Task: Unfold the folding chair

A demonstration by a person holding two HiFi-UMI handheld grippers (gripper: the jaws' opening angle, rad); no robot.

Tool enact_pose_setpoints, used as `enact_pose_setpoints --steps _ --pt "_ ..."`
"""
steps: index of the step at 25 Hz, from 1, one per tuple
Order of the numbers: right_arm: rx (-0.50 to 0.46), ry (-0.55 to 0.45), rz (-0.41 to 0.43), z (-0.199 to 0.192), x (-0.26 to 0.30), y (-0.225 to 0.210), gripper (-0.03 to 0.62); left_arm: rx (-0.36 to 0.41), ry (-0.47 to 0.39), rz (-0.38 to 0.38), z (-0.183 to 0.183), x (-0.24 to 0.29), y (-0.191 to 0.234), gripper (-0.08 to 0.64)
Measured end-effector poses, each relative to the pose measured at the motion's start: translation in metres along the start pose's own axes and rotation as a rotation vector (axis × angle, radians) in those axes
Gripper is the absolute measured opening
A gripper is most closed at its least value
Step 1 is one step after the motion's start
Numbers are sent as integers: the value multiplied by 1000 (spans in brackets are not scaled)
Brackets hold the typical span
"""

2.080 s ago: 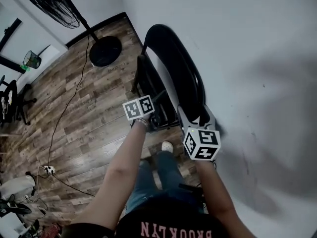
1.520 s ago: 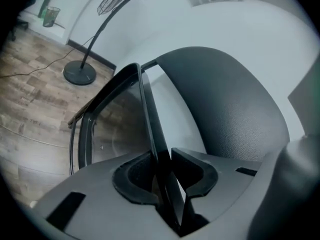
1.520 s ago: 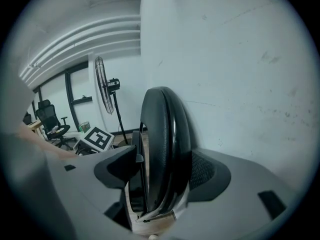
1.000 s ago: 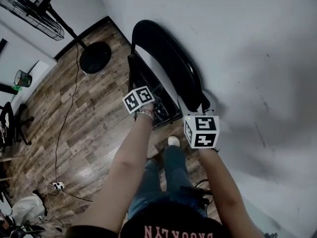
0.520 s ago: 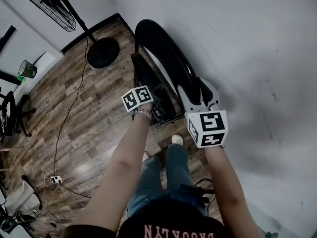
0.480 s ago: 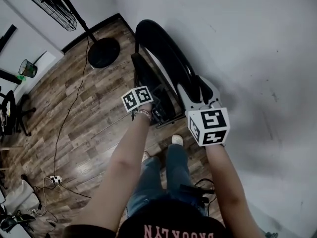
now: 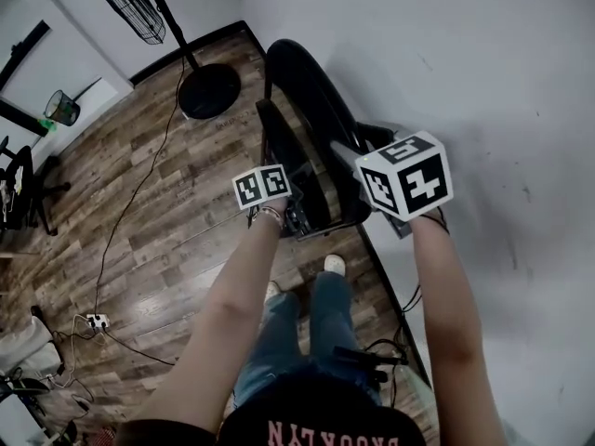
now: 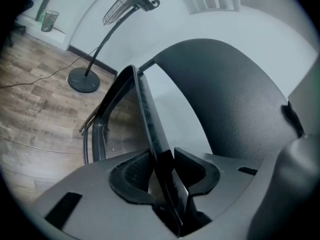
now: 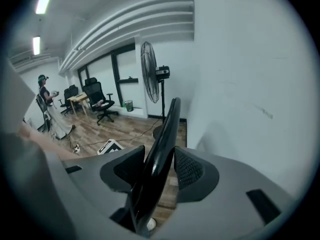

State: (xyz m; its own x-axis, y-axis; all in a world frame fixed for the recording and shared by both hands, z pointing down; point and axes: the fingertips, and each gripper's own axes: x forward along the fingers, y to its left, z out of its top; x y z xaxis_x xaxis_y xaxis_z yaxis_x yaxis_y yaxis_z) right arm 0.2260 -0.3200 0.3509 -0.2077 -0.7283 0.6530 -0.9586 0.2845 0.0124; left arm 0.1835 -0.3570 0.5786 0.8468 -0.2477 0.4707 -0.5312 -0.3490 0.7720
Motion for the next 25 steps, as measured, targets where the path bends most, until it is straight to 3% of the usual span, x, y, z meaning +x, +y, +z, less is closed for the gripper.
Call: enact_pose_setpoints --steps 3,7,12,17,25 --pt "-48 79 6 1 4 6 196 33 7 11 1 -6 3 133" --pt "-78 157 -74 -2 5 4 192 55 17 29 1 -14 8 143" --pt "-126 160 -121 0 6 6 198 58 5 17 3 -30 16 147" --pt "-251 192 -215 3 6 10 209 31 -14 -8 3 -47 27 147" --pt "-319 237 -279 -1 9 8 213 20 -30 -14 2 -62 41 151"
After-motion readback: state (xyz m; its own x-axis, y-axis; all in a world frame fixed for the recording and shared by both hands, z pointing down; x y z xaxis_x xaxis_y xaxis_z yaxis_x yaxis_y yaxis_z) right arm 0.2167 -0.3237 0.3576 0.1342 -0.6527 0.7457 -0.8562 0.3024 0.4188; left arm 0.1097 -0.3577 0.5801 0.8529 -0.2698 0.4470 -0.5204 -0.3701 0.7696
